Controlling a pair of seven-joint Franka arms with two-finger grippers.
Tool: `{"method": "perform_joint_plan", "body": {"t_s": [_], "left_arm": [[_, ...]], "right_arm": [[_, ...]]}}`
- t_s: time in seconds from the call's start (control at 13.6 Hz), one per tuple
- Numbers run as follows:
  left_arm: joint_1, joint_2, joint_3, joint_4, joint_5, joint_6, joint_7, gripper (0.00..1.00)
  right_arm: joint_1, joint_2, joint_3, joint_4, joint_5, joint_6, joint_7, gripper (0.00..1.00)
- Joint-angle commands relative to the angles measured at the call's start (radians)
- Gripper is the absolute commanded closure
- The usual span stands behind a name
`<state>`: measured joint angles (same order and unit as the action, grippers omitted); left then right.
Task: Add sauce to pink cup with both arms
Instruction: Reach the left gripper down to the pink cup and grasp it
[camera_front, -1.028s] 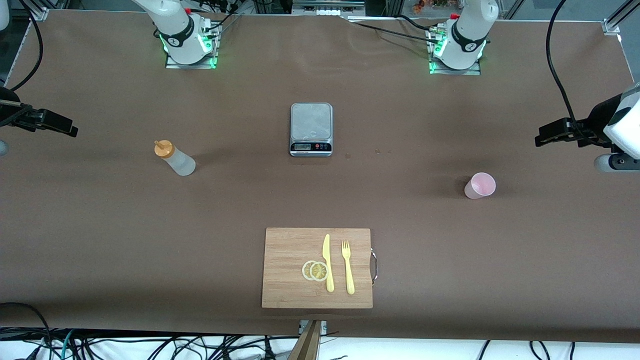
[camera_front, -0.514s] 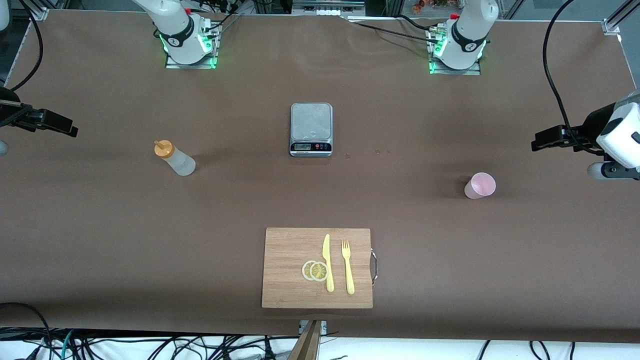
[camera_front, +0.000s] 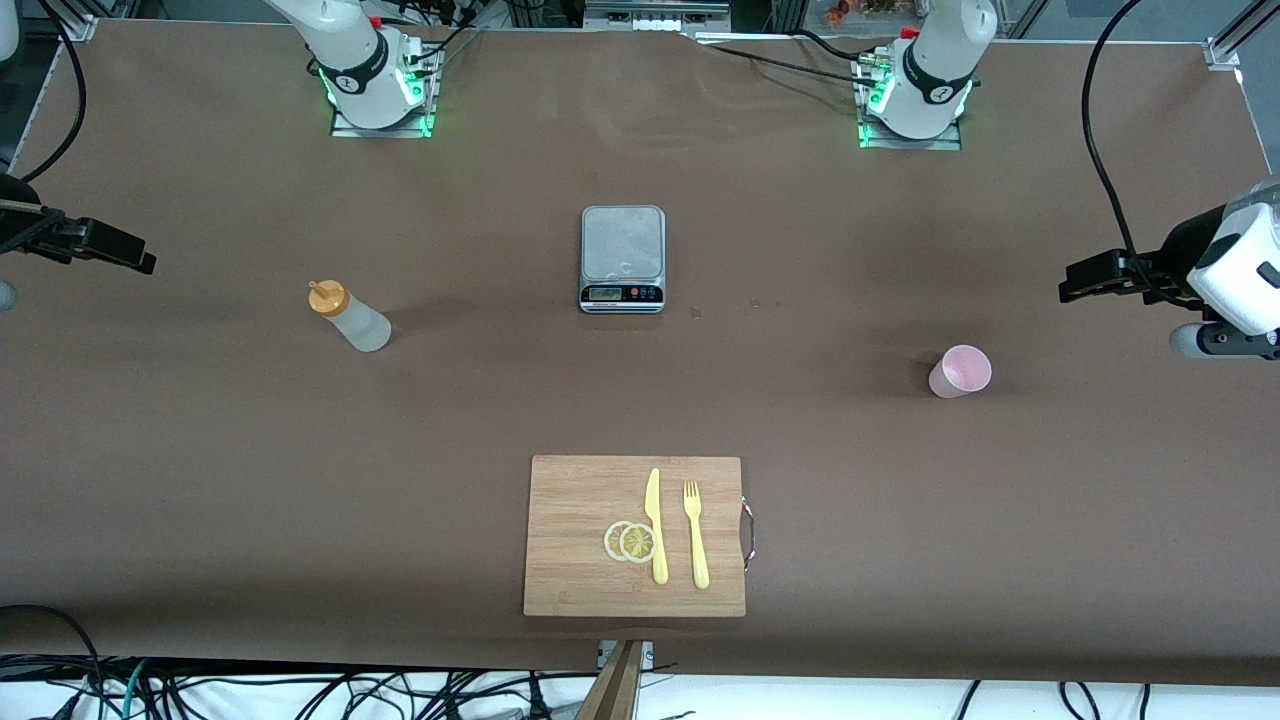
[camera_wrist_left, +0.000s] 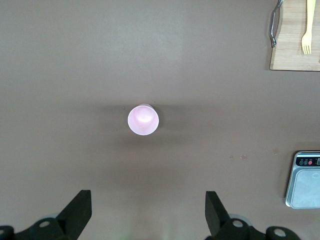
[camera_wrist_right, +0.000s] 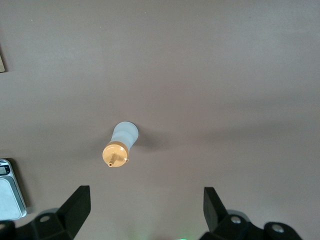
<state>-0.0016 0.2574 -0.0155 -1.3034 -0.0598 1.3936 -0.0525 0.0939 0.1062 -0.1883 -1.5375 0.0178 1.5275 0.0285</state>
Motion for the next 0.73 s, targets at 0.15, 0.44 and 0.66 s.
{"method": "perform_joint_plan", "body": {"t_s": [0.15, 0.44, 0.66], "left_arm": [[-0.018, 0.002, -0.003, -0.046, 0.027, 0.053, 0.009, 0.0], [-0.043, 0.011, -0.009, -0.207, 0.058, 0.232, 0.008, 0.0], [-0.012, 0.016, 0.0, -0.368, 0.066, 0.436, 0.09, 0.0]], "right_arm": [[0.0, -0.014, 0.003, -0.013, -0.004, 0.011, -0.007, 0.0], [0.0, -0.013, 0.003, -0.013, -0.004, 0.011, -0.007, 0.0], [0.001, -0.013, 0.003, -0.013, -0.004, 0.011, -0.007, 0.0]]}}
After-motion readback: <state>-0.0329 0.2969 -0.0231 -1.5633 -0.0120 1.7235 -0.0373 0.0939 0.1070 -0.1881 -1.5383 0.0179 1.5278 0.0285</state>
